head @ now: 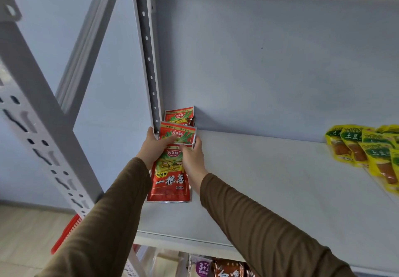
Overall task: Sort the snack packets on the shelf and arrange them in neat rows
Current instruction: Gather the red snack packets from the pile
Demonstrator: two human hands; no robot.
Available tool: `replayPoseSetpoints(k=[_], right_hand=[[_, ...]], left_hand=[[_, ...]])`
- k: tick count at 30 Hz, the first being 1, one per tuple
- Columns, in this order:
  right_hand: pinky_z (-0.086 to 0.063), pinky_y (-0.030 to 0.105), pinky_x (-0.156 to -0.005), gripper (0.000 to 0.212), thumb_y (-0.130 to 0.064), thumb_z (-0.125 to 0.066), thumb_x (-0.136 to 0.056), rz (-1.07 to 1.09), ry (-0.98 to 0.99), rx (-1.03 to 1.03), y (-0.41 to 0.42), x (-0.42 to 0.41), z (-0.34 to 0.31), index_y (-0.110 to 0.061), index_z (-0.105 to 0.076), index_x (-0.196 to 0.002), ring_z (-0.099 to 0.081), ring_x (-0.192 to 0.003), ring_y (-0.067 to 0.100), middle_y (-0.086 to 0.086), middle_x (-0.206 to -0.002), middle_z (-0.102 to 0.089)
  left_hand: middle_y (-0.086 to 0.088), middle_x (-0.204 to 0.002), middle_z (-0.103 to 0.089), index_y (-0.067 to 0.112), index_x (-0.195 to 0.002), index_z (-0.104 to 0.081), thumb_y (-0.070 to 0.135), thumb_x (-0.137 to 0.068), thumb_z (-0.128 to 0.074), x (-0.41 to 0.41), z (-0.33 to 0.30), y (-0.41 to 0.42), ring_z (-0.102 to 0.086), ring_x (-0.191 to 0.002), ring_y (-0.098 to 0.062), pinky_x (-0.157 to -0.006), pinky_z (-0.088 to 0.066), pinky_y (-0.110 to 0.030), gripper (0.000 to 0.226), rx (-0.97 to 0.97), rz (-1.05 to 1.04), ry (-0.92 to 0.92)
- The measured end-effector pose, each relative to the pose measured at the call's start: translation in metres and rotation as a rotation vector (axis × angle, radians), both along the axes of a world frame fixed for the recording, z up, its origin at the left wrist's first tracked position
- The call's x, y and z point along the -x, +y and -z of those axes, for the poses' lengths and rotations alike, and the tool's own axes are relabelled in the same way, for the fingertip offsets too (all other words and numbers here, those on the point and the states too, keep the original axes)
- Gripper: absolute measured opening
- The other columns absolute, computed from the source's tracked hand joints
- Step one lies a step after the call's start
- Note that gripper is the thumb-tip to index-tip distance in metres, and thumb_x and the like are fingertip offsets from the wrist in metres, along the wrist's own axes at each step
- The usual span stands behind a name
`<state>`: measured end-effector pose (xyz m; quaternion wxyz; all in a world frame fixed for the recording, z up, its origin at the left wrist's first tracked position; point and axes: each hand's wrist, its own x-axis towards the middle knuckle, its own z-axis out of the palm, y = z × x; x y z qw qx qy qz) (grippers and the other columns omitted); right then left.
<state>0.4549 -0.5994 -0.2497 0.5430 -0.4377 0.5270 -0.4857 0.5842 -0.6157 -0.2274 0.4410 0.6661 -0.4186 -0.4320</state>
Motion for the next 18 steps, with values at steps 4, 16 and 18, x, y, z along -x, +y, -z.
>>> replayPoseSetpoints(k=[4, 16, 18], right_hand=[[-0.058, 0.049, -0.093, 0.050, -0.033, -0.059, -0.100, 0.004, -0.017, -0.001, 0.001, 0.005, 0.001, -0.034, -0.035, -0.145, -0.067, -0.111, 0.023, 0.003, -0.130, -0.061], [-0.037, 0.039, -0.114, 0.063, -0.033, -0.062, -0.098, 0.036, 0.462, 0.299, 0.005, 0.054, -0.029, -0.024, -0.032, -0.153, -0.032, -0.143, 0.022, 0.003, -0.154, -0.039], [-0.035, 0.038, -0.113, 0.059, -0.027, -0.061, -0.097, 0.023, 0.627, 0.373, 0.008, 0.076, -0.037, -0.019, -0.037, -0.150, -0.033, -0.141, 0.024, 0.004, -0.151, -0.043]], left_hand=[[-0.010, -0.151, -0.053, 0.027, -0.162, -0.011, 0.055, -0.085, -0.077, -0.002, 0.000, 0.003, -0.066, -0.076, -0.013, -0.056, -0.054, -0.028, 0.105, 0.010, -0.059, 0.001], [-0.003, -0.153, -0.047, 0.022, -0.147, -0.048, 0.048, -0.095, -0.066, 0.026, -0.029, 0.023, -0.043, -0.140, -0.028, -0.114, -0.043, -0.053, 0.061, 0.382, -0.024, -0.758], [-0.005, -0.153, -0.049, 0.020, -0.146, -0.051, 0.043, -0.097, -0.066, 0.039, -0.036, 0.028, -0.041, -0.142, -0.031, -0.117, -0.039, -0.053, 0.056, 0.441, 0.050, -0.944]])
